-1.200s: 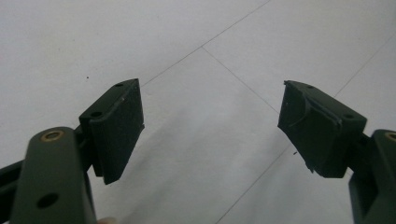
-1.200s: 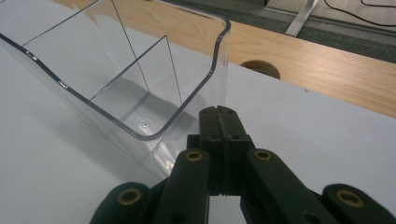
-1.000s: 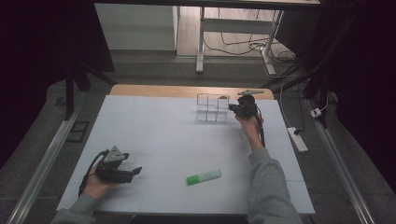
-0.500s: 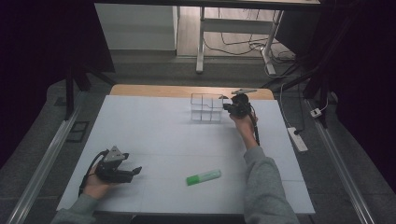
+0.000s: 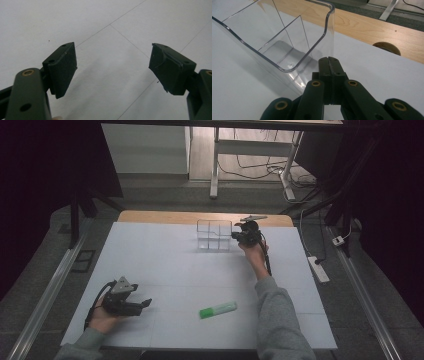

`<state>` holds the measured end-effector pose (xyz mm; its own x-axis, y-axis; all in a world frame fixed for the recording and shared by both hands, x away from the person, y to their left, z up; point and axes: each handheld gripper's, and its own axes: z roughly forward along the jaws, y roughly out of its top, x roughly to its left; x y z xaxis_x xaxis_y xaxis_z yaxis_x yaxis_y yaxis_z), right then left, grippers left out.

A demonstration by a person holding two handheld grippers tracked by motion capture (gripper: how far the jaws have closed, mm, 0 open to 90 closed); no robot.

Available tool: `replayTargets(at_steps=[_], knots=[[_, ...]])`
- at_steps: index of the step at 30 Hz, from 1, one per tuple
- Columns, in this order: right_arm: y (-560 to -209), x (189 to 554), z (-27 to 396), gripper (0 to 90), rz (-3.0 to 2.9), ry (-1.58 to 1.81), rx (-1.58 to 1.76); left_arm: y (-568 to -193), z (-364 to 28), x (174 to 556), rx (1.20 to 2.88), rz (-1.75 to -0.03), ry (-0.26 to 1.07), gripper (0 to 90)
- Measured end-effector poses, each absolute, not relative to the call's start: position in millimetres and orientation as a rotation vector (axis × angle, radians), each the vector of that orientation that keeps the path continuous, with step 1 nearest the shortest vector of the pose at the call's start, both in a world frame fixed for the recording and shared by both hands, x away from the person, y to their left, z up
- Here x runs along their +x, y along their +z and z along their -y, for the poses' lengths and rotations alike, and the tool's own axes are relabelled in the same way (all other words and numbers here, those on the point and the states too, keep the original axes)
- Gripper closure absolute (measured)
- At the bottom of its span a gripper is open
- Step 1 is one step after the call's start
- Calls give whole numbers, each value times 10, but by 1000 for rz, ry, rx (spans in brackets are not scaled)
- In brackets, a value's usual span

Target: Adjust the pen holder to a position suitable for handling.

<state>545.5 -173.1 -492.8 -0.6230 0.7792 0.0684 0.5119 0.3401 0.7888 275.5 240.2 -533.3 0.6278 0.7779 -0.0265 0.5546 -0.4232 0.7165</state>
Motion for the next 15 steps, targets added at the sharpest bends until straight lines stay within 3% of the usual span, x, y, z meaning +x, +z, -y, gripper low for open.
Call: replayTargets(at_steps=[15], knots=[[-4903, 5416, 1690, 891, -2321, 1144, 1115, -5337, -2404, 2758, 2148, -1038, 407, 221]])
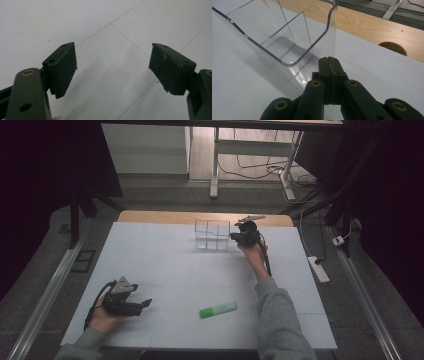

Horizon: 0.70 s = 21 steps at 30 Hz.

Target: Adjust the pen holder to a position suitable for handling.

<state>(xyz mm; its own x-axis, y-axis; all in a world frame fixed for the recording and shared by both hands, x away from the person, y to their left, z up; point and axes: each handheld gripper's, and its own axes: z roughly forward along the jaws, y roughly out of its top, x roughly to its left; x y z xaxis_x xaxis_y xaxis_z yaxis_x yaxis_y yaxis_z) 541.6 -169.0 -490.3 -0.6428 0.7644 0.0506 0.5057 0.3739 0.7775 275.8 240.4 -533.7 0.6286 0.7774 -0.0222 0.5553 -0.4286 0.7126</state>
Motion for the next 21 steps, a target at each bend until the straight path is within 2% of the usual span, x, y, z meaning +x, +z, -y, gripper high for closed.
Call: replayTargets(at_steps=[10, 21], knots=[[-4769, 5267, 1829, 891, -2320, 1142, 1097, -5337, -2405, 2757, 2145, -1042, 412, 221], [-4649, 4911, 1973, 889, -2348, 1183, 1018, -5336, -2401, 2757, 2140, -1056, 425, 221]])
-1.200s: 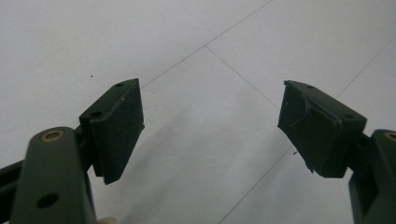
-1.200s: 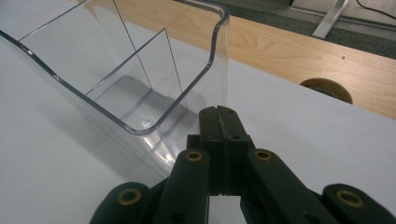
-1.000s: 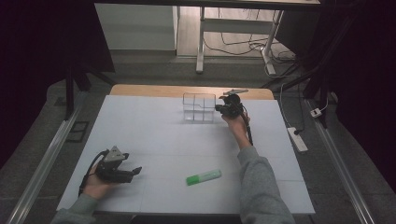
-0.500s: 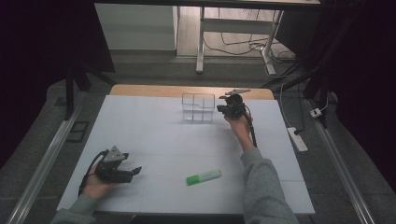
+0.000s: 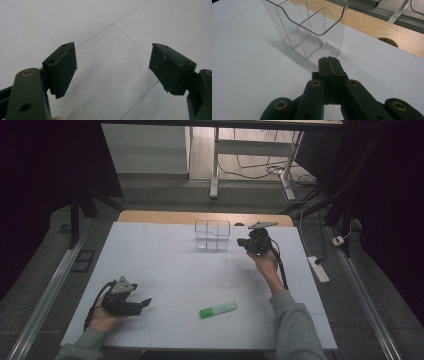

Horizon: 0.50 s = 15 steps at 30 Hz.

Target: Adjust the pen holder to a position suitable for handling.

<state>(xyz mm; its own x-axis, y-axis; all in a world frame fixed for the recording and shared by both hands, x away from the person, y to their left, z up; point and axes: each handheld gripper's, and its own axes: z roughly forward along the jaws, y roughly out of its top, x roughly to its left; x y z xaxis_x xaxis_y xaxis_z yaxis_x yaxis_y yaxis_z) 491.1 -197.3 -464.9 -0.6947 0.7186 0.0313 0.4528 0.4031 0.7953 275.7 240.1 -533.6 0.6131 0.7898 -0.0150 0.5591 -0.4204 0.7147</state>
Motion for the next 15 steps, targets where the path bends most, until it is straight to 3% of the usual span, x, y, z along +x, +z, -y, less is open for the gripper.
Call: replayTargets(at_steps=[5, 10, 12, 13, 15], knots=[[-4631, 4812, 2028, 839, -2353, 1205, 1018, -5336, -2403, 2759, 2137, -1061, 427, 221], [-4618, 4673, 2083, 677, -2370, 1261, 1007, -5337, -2407, 2761, 2135, -1063, 430, 221], [-4615, 4649, 2089, 653, -2374, 1264, 1008, -5336, -2411, 2763, 2133, -1066, 432, 221], [-4614, 4601, 2094, 594, -2381, 1263, 1001, -5335, -2413, 2764, 2130, -1067, 433, 221], [-4613, 4578, 2098, 572, -2387, 1254, 985, -5334, -2413, 2768, 2126, -1069, 434, 221]])
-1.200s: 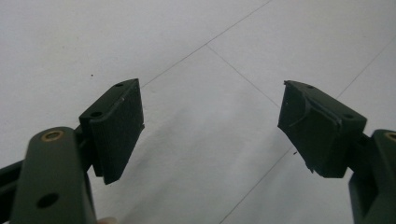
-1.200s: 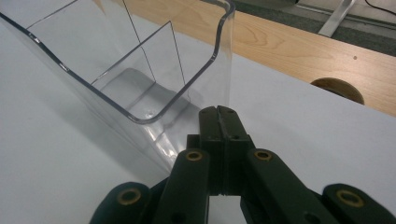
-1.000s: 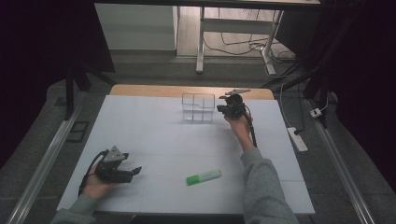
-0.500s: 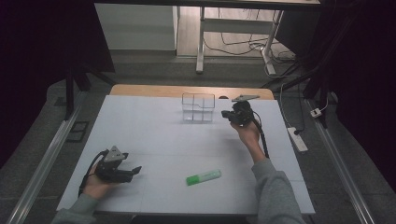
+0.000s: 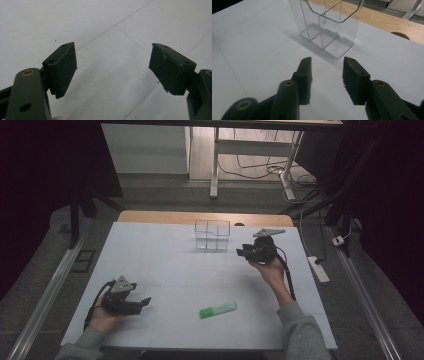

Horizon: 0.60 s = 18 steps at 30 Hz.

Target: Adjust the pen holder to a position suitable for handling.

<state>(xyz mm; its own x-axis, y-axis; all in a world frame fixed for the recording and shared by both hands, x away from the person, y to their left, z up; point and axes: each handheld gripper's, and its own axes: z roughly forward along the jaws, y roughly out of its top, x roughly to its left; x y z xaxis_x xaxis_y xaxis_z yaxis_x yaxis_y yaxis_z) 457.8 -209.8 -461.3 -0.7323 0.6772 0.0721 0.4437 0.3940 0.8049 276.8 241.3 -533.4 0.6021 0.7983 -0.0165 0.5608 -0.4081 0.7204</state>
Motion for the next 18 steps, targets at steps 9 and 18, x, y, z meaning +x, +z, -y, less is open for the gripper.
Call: replayTargets(at_steps=[9, 18], knots=[[-4584, 4375, 2105, 481, -2428, 1275, 911, -5334, -2395, 2790, 2118, -1069, 431, 223], [-4511, 4202, 2034, 410, -2505, 1282, 792, -5332, -2395, 2786, 2119, -1080, 434, 223]])
